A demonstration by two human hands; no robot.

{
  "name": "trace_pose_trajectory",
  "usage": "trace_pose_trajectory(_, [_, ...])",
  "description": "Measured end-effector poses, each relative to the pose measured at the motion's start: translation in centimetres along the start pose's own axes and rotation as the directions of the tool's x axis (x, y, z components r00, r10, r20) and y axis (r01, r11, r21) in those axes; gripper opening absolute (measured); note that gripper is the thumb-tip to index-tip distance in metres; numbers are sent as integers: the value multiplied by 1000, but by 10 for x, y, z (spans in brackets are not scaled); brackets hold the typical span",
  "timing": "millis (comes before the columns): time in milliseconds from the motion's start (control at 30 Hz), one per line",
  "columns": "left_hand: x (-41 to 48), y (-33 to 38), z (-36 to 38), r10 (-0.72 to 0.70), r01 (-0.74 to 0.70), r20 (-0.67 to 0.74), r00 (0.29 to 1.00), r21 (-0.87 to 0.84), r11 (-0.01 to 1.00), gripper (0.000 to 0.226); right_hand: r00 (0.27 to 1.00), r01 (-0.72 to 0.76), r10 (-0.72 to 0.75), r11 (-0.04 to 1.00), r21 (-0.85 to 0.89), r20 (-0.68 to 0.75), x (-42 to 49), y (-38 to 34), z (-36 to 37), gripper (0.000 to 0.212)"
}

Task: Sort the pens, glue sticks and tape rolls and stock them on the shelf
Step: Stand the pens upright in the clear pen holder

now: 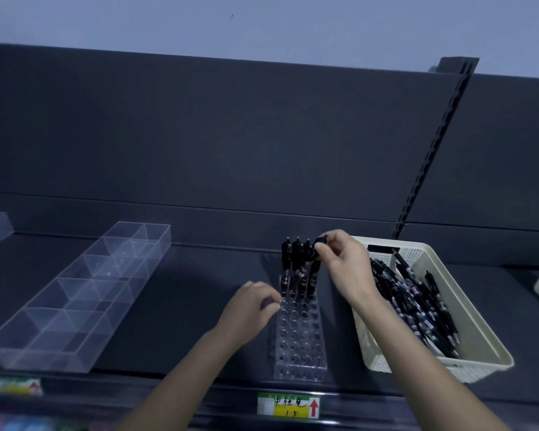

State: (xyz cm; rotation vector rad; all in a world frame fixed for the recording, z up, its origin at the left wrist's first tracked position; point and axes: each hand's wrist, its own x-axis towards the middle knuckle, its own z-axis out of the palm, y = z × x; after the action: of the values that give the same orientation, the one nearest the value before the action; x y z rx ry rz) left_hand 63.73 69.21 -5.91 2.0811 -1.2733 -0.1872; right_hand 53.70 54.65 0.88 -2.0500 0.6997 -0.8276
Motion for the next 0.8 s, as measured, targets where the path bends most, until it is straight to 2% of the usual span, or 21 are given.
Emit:
trace_pose_trajectory(67, [-4, -5, 6, 27, -44, 149, 988, 108, 993, 33, 999, 49, -49, 997, -57, 11, 2, -2, 4, 1])
trace_pose_trajectory(133, [-6, -6, 9, 22, -50, 217, 976, 125, 991, 40, 996, 75, -70, 990, -119, 48, 1, -2, 11, 7])
trace_pose_trajectory(400, [-4, -14, 11, 28, -37, 222, 975, 37, 999, 43, 985, 104, -65, 963, -249, 161, -5, 8, 34, 18])
trace_pose_trajectory(633, [-2, -20, 14, 51, -52, 214, 975, 3, 999, 41, 990, 73, -33, 956, -285, 140, -9, 8, 37, 15])
trace_pose_trajectory(800, [-1, -23, 16, 55, -58, 210, 976, 8, 998, 40, 978, 143, -69, 906, -398, 195, -13, 0, 38, 21])
